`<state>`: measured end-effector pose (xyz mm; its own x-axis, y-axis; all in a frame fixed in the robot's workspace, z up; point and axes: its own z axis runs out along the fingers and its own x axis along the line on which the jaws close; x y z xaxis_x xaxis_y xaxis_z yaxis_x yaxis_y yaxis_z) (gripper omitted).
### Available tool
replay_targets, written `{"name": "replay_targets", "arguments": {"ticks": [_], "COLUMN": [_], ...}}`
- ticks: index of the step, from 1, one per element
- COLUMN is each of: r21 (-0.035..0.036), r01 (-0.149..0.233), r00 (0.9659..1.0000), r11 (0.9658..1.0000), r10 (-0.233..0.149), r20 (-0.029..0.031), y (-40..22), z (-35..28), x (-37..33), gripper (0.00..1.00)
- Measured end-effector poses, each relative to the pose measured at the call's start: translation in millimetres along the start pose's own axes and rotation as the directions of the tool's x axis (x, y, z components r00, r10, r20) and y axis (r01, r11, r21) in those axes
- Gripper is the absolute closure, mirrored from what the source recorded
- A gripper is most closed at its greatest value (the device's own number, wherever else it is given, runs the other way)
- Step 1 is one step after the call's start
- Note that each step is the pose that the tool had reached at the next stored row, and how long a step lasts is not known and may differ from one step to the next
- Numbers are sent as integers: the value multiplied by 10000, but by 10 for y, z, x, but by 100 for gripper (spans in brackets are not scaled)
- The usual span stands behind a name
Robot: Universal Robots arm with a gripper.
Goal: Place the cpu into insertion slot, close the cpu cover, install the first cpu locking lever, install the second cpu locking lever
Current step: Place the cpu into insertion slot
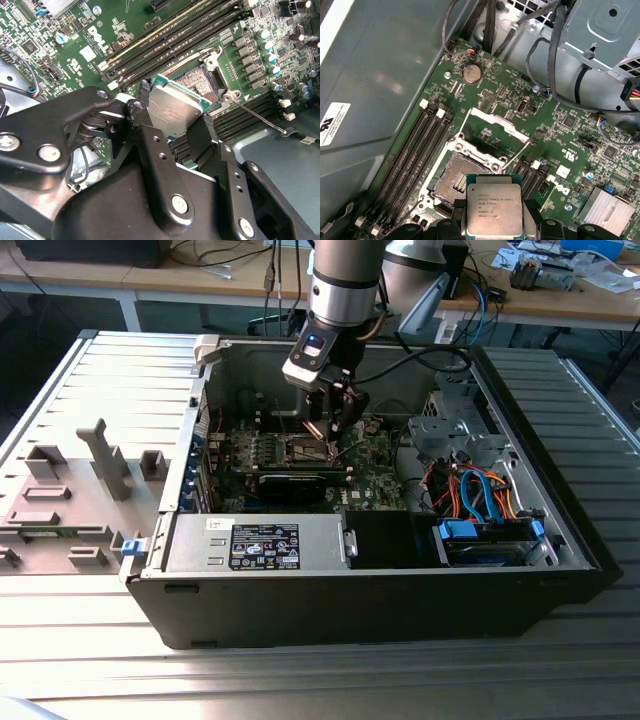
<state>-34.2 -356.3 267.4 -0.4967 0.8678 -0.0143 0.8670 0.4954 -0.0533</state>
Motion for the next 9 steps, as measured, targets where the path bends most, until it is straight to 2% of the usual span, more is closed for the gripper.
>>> {"name": "replay_targets", "arguments": {"ticks": [9], "r21": [4], "r01": [-327], "r00": [9995], "r11": [9995], "r10": [327], "r20": [-17], "y": [0], "z": [1], "x": [0], "gripper": [46]}}
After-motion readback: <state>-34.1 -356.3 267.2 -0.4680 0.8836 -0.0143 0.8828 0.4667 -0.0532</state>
